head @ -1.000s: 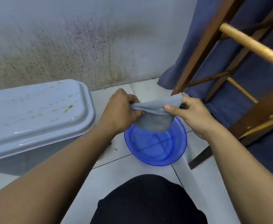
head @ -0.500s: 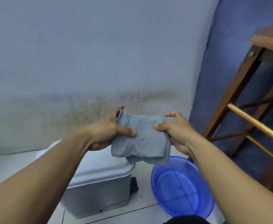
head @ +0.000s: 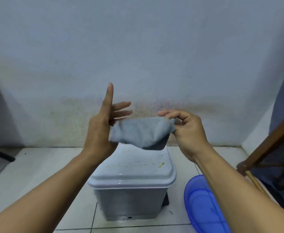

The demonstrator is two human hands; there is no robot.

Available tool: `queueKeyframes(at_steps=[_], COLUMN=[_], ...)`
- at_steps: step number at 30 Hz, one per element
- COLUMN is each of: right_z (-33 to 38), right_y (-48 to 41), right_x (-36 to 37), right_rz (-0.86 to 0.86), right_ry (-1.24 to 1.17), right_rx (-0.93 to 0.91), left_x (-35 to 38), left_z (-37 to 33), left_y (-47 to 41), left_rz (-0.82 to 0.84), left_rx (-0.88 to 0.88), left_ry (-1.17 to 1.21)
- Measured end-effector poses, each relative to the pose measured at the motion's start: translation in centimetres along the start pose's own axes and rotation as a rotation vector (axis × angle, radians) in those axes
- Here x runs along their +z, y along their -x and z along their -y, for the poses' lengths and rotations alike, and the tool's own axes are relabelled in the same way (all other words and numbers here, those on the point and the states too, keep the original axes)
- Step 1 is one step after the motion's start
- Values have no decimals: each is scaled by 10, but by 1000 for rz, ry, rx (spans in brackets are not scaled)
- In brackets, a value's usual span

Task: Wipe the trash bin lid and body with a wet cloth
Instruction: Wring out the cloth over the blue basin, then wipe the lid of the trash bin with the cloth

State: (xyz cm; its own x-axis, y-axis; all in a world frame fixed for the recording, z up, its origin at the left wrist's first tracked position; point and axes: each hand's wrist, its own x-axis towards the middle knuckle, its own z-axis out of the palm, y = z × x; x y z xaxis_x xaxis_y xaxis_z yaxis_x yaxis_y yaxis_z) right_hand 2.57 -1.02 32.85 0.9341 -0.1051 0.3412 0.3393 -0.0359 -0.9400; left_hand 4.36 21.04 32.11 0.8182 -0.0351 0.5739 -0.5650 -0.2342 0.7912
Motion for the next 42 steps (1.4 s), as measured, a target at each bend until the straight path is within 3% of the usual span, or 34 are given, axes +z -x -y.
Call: queueKeyframes(at_steps=[2, 4, 8, 11, 13, 16, 19, 21, 24, 26, 29, 32, 42], right_z=[-7, -15, -36, -48, -50, -52, -51, -50, -48, -51, -60, -66, -90], right_y=[-1, -3, -4, -5, -6, -4, 0, -5, -16, -21, -21, -18, -20], right_x=[3, 6, 8, 14, 19, 31, 43, 37, 10, -12, -33, -39, -33], right_rz=[35, 109, 273, 275, 274, 295, 343, 256, 5, -112, -172, -121, 39], right_ry=[-91, -163, -258, -440, -393, -125, 154, 211, 308, 423, 541, 630, 1030], right_rx=[50, 186, 568, 722, 748, 671, 514, 481, 465, 435, 467, 534, 493], left_x=[-2, -6, -7, -4, -1, 8, 11, 2, -26, -47, -67, -74, -72], left_z=[12, 27, 36, 38, 36, 28, 18, 29, 59, 84, 106, 103, 100], left_y=[1, 2, -1, 2, 2, 1, 0, -5, -9, -8, 0, 9, 13], left_rz=[-19, 65, 243, 358, 342, 281, 510, 575, 404, 255, 145, 212, 246], left_rx=[-63, -89, -566, -838, -905, -967, -960, -905, -716, -751, -977, -1171, -1170], left_ry=[81, -91, -12, 186, 313, 554, 756, 518, -173, -362, -362, -290, -234])
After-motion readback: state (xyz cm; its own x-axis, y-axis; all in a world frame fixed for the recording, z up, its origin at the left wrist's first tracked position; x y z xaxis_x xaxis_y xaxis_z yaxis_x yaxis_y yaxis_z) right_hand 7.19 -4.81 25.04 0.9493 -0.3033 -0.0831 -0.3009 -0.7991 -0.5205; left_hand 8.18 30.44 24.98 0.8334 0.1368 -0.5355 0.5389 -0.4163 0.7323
